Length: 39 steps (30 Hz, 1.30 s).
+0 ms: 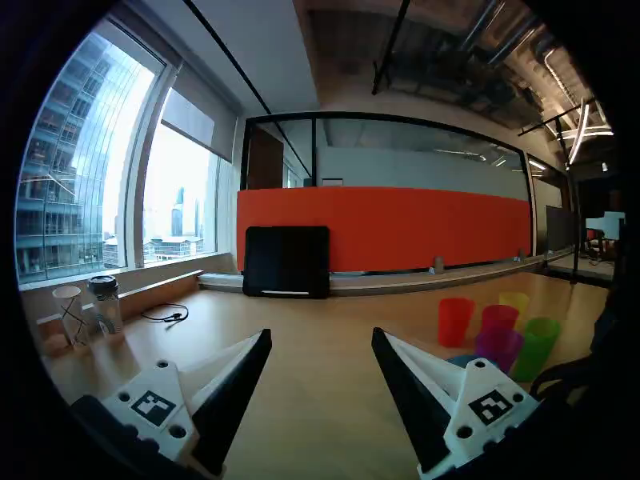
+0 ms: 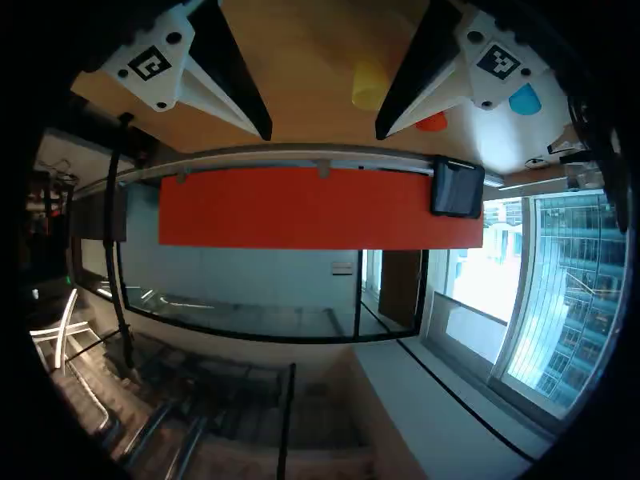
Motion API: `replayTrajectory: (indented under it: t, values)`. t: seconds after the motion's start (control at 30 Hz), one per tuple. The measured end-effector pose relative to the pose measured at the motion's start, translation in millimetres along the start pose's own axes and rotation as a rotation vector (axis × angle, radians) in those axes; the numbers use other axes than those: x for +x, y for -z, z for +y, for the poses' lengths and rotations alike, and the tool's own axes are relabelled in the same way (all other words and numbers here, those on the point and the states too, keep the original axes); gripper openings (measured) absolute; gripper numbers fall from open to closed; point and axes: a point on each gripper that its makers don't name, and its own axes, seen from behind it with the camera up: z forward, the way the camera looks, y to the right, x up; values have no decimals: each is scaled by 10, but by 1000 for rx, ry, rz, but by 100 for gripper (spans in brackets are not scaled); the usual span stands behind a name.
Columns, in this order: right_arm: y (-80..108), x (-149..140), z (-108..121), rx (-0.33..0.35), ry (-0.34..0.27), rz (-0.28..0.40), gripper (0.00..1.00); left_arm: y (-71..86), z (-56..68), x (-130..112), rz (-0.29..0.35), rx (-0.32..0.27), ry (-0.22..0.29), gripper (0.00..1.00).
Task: Pour water
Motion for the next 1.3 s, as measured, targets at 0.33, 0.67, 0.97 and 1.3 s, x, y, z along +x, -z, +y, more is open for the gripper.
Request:
replayTrajectory:
  t: [0.33,0.67,0.97,1.3]
  values:
    - [46,47,37,11,-3,39,100,-6,2,-3,-1,0,-1,98]
    - [2,-31,123,29,23,56,100,-4,-6,-4,-1,0,-1,98]
    - [-88,-191,145,19,-8,54,100,-5,-6,-2,-1,0,-1,98]
    - [-169,-484,408,-62,-23,27,100,-4,-11,0,-1,0,-1,98]
